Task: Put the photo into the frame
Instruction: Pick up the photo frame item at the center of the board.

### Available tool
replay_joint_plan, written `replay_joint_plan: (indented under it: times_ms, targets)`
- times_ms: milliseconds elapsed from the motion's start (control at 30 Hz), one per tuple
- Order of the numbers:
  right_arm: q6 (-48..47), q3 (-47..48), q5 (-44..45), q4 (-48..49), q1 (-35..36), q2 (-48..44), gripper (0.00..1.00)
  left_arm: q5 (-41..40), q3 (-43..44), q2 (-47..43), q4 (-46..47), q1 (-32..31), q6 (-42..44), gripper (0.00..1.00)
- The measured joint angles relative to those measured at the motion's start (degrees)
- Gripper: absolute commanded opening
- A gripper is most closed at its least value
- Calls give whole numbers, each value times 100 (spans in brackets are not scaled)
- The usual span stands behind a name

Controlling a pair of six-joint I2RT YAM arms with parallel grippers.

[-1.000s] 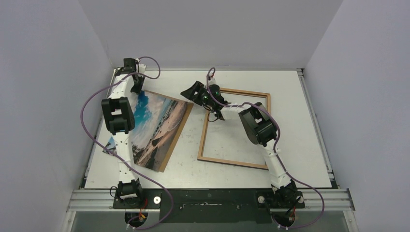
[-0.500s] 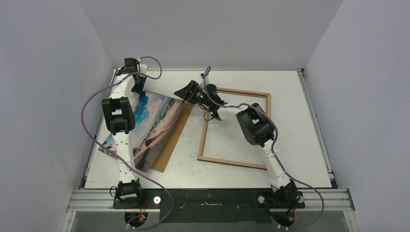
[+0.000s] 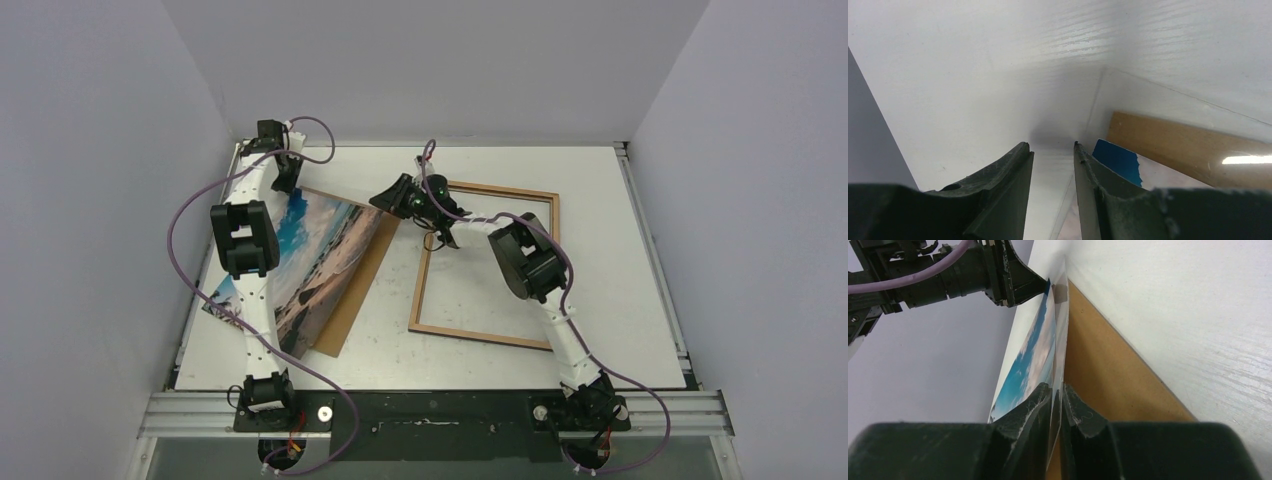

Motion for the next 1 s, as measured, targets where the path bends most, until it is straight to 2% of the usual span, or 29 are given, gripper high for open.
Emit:
replay_joint_plan:
  times_ms: [233,567,767,1000]
  targets:
    - [28,28,-22,-109,-55,0,8,50,-46,-28,15,7,-4,35]
    - [-278,26,-46,-704,-367,-234,10,356,-160,-138,-166,42,-42,37]
    - [-560,15,-42,-905,-494,-787,10,625,-225,-240,-522,120,-70,45]
    - [-892,17,-11,-1161,-481,-1097,8,883,-1069,-846,-848,227,22,47]
